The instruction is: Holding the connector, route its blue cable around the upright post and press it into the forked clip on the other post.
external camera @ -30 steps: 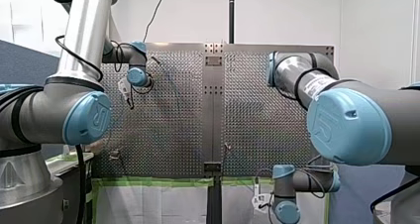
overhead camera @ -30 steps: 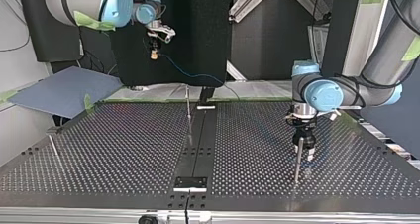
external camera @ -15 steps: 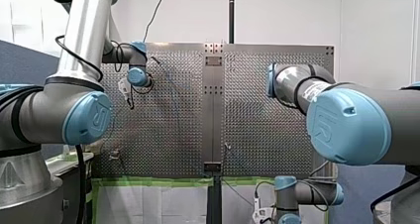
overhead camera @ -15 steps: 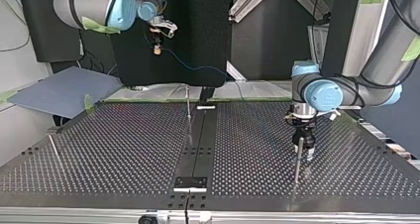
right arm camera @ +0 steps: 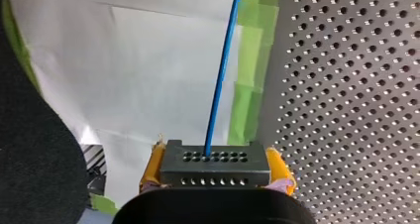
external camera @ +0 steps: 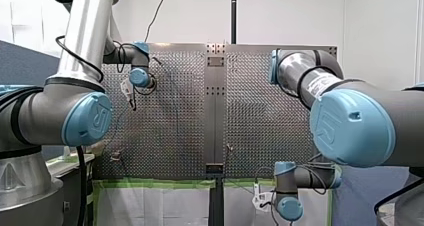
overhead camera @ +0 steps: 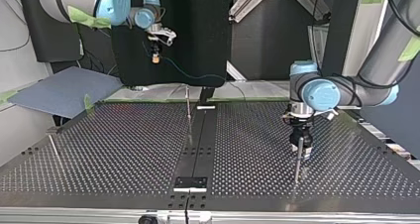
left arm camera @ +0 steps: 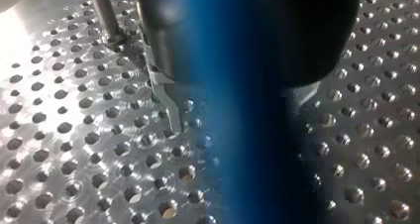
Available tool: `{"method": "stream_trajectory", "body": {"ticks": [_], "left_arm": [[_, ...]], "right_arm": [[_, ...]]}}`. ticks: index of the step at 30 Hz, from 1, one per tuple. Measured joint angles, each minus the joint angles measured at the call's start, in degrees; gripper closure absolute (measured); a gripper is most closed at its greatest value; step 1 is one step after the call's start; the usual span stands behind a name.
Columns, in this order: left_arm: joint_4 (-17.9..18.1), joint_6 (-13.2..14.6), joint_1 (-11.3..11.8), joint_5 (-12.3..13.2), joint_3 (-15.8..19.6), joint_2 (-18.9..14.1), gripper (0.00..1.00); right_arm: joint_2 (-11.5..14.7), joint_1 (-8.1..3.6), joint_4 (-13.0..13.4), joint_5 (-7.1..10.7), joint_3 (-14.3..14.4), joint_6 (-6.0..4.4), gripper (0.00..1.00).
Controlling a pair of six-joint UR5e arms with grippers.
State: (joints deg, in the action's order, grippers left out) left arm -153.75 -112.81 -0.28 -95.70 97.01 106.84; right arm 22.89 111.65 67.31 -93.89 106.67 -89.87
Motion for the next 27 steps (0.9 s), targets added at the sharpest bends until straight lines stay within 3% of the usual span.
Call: {"method": "stream_trajectory", "body": {"ticks": [14,27], "left_arm": [[-0.6,0.4,-1.04,-1.28,0.0,0.01,0.01],[-2.88,2.09,-2.83,-3.47,0.0,0.03,0.01]], "right_arm": [[6.6,-0.32,-2.11,0.23,3.26,-0.28,1.0],[13.54,-0.44,-7.26,0.61,4.2,-0.56,1.0]]}}
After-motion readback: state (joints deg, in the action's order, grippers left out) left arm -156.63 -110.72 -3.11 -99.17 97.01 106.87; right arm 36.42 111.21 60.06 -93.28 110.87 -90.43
